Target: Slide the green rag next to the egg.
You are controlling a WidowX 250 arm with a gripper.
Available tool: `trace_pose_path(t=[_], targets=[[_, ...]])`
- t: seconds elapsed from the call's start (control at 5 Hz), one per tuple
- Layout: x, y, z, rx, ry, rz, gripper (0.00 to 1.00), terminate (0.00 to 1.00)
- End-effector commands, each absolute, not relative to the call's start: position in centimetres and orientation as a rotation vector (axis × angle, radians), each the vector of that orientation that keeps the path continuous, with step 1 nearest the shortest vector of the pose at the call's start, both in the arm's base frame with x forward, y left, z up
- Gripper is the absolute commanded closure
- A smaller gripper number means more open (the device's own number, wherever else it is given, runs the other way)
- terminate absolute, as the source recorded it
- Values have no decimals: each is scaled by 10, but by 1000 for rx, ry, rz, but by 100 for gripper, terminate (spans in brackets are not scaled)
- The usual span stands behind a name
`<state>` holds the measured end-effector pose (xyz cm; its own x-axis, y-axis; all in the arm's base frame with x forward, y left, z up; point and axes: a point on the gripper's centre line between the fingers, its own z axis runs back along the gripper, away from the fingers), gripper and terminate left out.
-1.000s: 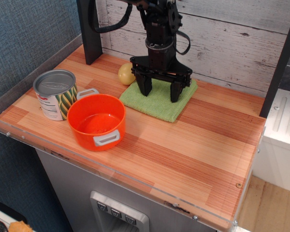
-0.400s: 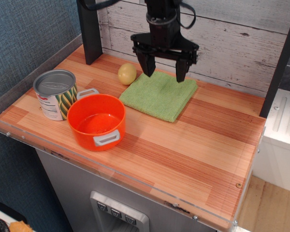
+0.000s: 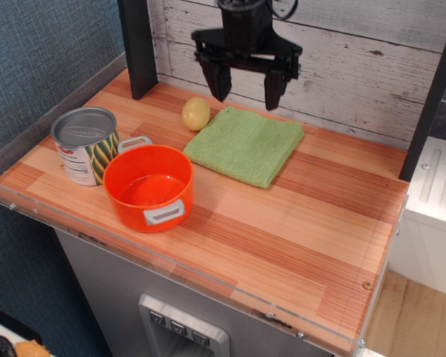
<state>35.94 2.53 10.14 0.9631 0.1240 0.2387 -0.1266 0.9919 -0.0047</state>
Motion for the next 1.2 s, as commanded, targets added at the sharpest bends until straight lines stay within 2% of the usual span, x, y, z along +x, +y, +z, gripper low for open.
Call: trace_pose_path(t=[0.0, 0.4, 0.8, 1.0], targets=[[319, 2, 155, 13, -282, 117, 0, 0], [272, -38, 169, -35, -258, 20, 0, 0], [226, -38, 192, -32, -254, 36, 0, 0], [207, -30, 201, -70, -231, 37, 0, 0]])
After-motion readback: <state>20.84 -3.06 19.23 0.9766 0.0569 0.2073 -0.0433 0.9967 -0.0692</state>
